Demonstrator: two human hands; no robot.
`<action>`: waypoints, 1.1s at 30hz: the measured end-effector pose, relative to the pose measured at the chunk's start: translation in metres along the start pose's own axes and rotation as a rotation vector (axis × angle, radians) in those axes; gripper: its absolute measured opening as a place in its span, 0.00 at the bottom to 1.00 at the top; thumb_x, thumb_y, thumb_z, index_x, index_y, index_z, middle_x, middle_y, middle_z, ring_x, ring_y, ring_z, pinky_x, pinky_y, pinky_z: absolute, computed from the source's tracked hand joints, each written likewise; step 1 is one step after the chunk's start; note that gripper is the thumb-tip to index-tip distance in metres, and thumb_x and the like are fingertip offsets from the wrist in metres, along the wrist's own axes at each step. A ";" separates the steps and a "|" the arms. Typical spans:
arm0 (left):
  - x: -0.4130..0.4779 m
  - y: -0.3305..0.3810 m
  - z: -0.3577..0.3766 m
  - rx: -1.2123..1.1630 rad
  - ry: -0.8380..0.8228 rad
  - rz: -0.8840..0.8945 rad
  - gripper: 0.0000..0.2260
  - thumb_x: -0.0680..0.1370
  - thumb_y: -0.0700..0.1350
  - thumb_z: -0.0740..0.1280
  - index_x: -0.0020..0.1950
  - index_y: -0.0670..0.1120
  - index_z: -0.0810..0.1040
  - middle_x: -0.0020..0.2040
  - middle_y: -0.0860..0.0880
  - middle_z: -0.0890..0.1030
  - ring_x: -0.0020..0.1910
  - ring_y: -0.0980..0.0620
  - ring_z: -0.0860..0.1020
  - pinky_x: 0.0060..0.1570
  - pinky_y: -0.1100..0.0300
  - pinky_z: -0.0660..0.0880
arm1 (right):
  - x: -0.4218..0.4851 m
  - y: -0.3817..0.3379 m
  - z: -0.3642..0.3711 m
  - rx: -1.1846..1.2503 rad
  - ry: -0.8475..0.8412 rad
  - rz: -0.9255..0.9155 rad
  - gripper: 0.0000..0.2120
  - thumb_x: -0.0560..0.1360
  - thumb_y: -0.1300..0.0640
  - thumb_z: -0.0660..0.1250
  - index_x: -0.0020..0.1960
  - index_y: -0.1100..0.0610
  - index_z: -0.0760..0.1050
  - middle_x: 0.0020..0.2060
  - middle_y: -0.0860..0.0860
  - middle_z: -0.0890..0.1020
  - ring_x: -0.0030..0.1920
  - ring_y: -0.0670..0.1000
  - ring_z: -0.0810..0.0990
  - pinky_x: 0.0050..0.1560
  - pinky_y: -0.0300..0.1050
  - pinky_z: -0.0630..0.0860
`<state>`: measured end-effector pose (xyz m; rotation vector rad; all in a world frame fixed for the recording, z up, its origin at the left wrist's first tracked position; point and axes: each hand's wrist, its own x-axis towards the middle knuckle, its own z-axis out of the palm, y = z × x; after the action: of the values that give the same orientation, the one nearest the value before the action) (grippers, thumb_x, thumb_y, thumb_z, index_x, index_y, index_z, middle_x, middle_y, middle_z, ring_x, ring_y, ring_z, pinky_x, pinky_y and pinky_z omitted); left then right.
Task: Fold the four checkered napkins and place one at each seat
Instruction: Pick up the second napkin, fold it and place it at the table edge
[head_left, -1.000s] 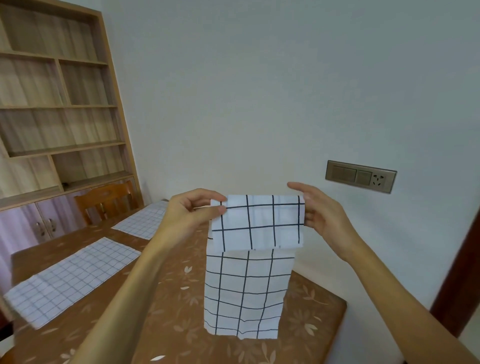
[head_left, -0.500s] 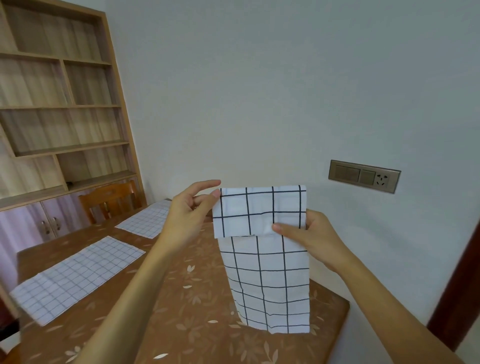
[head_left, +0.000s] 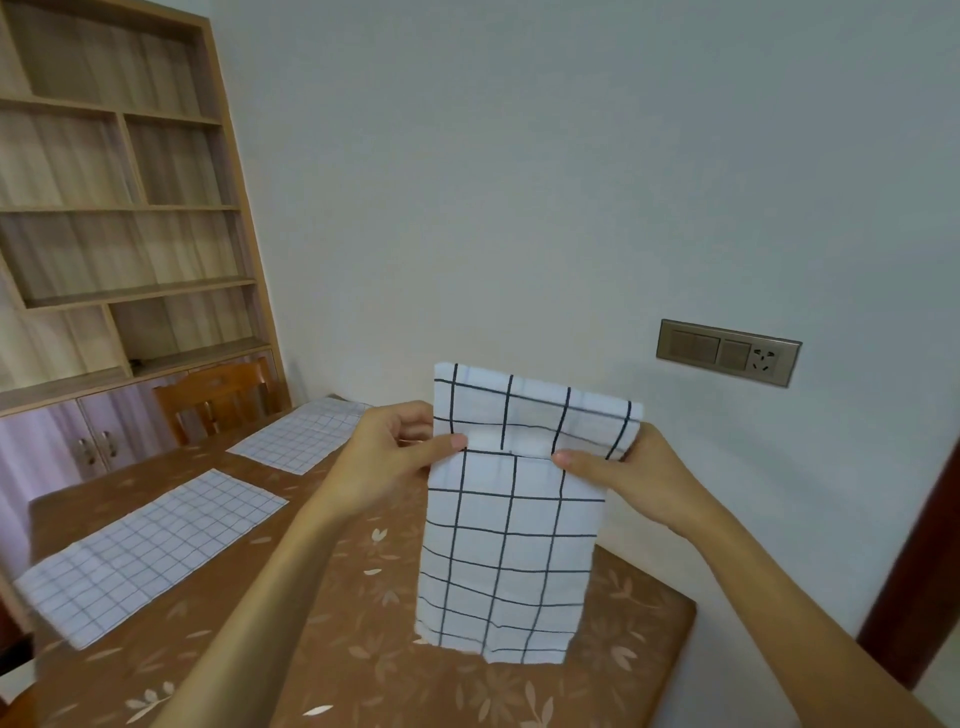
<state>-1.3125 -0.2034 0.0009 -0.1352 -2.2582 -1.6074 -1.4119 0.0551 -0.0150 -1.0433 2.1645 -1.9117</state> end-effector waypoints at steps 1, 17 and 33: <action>0.003 -0.003 -0.002 0.004 0.017 -0.004 0.14 0.77 0.43 0.74 0.32 0.51 0.79 0.27 0.52 0.75 0.25 0.54 0.71 0.30 0.62 0.70 | -0.001 0.000 -0.002 -0.030 -0.022 -0.014 0.11 0.73 0.60 0.75 0.55 0.52 0.84 0.47 0.43 0.88 0.49 0.40 0.85 0.47 0.30 0.77; 0.003 0.000 -0.006 -0.322 0.063 -0.089 0.11 0.82 0.37 0.64 0.61 0.40 0.83 0.57 0.44 0.86 0.56 0.47 0.85 0.50 0.58 0.83 | 0.003 -0.003 -0.012 -0.082 0.050 -0.138 0.18 0.74 0.76 0.66 0.46 0.56 0.85 0.43 0.41 0.88 0.47 0.40 0.85 0.48 0.30 0.78; -0.007 -0.016 0.011 -0.213 -0.105 -0.163 0.13 0.79 0.37 0.69 0.63 0.45 0.82 0.56 0.44 0.87 0.56 0.42 0.85 0.56 0.48 0.83 | 0.008 -0.005 -0.008 0.110 0.171 0.006 0.17 0.81 0.65 0.61 0.60 0.49 0.82 0.41 0.51 0.85 0.43 0.50 0.82 0.48 0.41 0.80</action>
<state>-1.3132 -0.1979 -0.0192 -0.0939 -2.2188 -1.9683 -1.4195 0.0577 -0.0055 -0.8835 2.1124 -2.1631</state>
